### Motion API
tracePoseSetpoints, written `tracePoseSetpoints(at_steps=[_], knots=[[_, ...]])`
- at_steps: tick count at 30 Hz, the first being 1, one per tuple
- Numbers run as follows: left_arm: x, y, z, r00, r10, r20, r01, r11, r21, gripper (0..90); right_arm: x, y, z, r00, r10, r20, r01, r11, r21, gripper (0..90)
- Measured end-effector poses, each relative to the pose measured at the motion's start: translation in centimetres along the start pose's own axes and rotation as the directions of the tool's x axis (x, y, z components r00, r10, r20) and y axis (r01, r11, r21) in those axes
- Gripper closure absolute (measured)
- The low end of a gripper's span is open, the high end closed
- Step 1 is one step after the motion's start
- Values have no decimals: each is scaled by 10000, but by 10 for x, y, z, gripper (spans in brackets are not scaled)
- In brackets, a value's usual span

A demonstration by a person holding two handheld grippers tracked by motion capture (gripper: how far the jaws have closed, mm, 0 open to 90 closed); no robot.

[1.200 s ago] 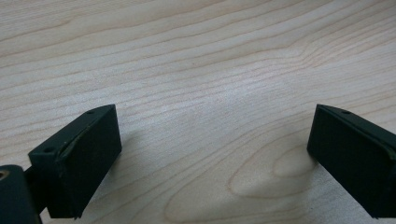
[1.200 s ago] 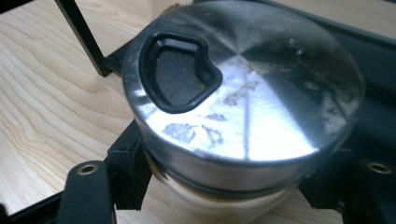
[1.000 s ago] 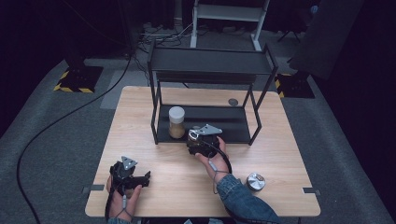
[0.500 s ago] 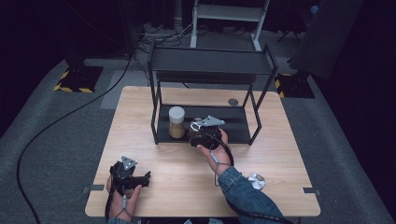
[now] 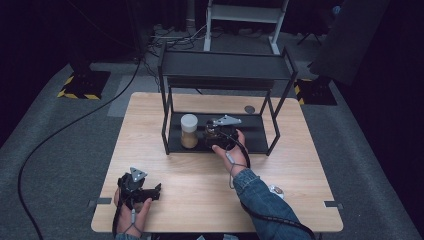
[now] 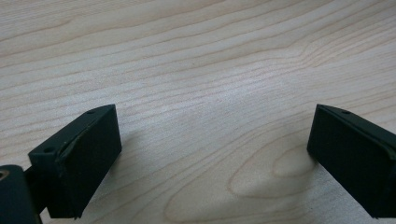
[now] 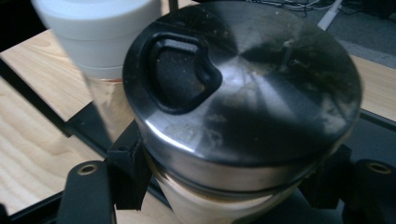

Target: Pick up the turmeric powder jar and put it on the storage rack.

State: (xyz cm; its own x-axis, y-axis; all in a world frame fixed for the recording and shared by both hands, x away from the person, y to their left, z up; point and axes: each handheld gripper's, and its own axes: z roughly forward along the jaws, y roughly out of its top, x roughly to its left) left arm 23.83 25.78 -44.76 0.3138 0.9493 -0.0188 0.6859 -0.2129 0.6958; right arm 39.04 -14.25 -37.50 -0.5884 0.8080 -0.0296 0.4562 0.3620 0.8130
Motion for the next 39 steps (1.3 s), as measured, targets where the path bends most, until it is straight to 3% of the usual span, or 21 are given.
tracePoseSetpoints(at_steps=[17, 35, 39], knots=[[0, 0, 0, 10000, -5, 2, 5, 10000, -4, 28, -4, -13, 28, 9997, 239, 1, -239, 9993, 289, 317], [0, 0, 0, 10000, -5, 0, 5, 10000, -5, 28, -3, -20, 34, 9992, 375, 146, -380, 9987, 327, 314], [0, 0, 0, 10000, -8, 0, 8, 10000, -6, 28, -2, -13, 32, 9987, 481, 142, -488, 9975, 515, 206]])
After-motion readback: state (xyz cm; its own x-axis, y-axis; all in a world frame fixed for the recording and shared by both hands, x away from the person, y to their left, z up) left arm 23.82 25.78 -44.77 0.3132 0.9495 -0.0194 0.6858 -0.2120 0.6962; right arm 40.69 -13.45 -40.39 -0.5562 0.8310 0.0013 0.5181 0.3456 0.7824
